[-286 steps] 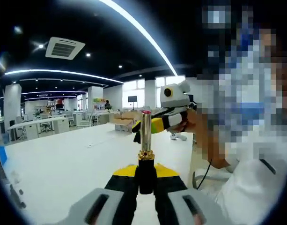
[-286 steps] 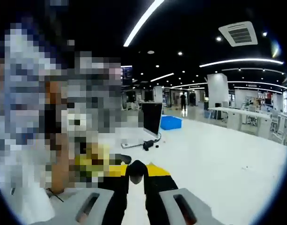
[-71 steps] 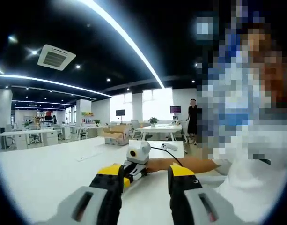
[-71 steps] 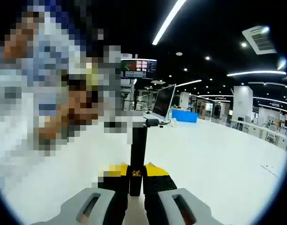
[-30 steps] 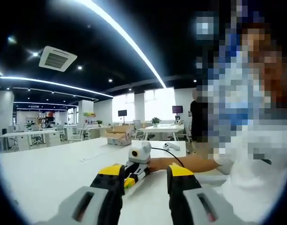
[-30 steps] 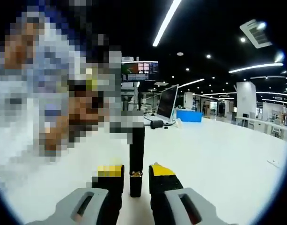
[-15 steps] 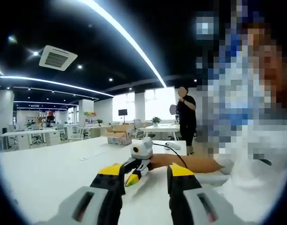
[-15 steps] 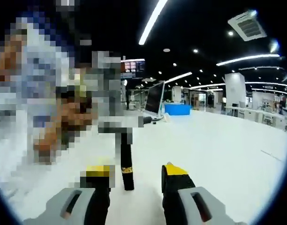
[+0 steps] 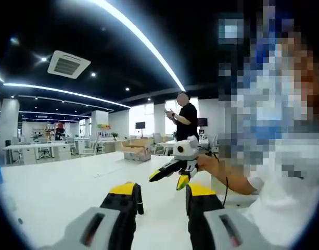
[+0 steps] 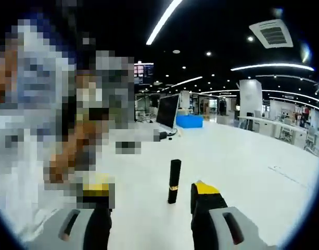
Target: Unscrew the lipstick cap, remove the lipstick, and put the cap back on the lipstick
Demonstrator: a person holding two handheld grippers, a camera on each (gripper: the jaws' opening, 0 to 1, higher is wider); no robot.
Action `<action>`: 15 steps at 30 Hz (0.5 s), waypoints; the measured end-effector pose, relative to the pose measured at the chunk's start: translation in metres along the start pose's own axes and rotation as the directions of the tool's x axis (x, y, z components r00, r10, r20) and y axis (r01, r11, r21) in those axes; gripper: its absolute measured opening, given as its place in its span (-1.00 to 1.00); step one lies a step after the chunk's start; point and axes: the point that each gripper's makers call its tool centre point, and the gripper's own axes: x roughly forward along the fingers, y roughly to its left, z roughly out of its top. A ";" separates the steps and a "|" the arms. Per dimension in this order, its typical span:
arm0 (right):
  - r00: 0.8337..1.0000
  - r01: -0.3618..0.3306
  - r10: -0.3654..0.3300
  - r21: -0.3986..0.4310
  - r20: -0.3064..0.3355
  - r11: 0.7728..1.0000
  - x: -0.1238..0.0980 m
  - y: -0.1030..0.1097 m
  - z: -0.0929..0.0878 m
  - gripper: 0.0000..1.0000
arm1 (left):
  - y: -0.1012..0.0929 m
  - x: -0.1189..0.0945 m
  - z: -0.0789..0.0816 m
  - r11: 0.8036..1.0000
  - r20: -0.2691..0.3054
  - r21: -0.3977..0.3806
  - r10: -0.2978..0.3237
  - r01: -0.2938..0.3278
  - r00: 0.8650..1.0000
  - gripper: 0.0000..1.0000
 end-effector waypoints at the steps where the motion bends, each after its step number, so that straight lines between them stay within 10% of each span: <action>1: 1.000 0.007 -0.007 -0.001 0.001 1.000 -0.002 0.000 0.002 0.16 | 0.000 0.000 0.000 1.000 0.000 0.000 0.000 0.000 1.000 -0.23; 15: 0.939 0.254 -0.253 0.027 0.231 0.967 -0.073 -0.006 0.058 -0.26 | 0.004 0.000 0.000 0.999 -0.010 0.022 0.040 -0.039 0.999 -0.21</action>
